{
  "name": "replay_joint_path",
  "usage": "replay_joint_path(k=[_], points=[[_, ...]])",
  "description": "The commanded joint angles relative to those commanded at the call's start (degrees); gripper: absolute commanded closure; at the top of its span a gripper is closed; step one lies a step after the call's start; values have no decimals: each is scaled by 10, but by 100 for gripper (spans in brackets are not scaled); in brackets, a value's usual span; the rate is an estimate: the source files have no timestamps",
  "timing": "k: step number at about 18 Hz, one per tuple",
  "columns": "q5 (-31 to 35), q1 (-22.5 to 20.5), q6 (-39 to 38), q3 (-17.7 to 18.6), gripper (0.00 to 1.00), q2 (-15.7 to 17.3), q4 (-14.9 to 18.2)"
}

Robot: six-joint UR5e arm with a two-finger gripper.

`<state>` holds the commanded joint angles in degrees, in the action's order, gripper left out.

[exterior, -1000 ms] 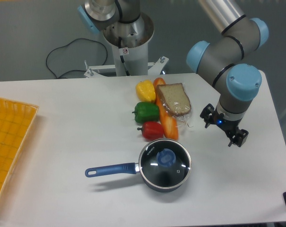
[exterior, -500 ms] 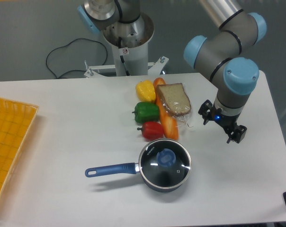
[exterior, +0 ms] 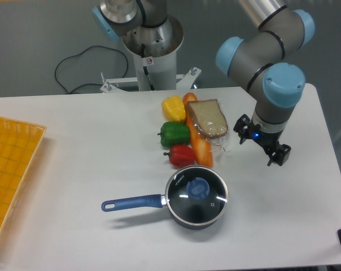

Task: Open the lid
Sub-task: 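Move the gripper over the saucepan's blue lid knob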

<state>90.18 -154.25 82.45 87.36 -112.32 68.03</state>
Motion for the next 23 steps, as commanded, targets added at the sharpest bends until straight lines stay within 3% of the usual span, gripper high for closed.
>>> replay_joint_path(k=[8,23], points=[[3,63,-207,4,0,-6,4],[-4,113,-368,10,0,-15,1]])
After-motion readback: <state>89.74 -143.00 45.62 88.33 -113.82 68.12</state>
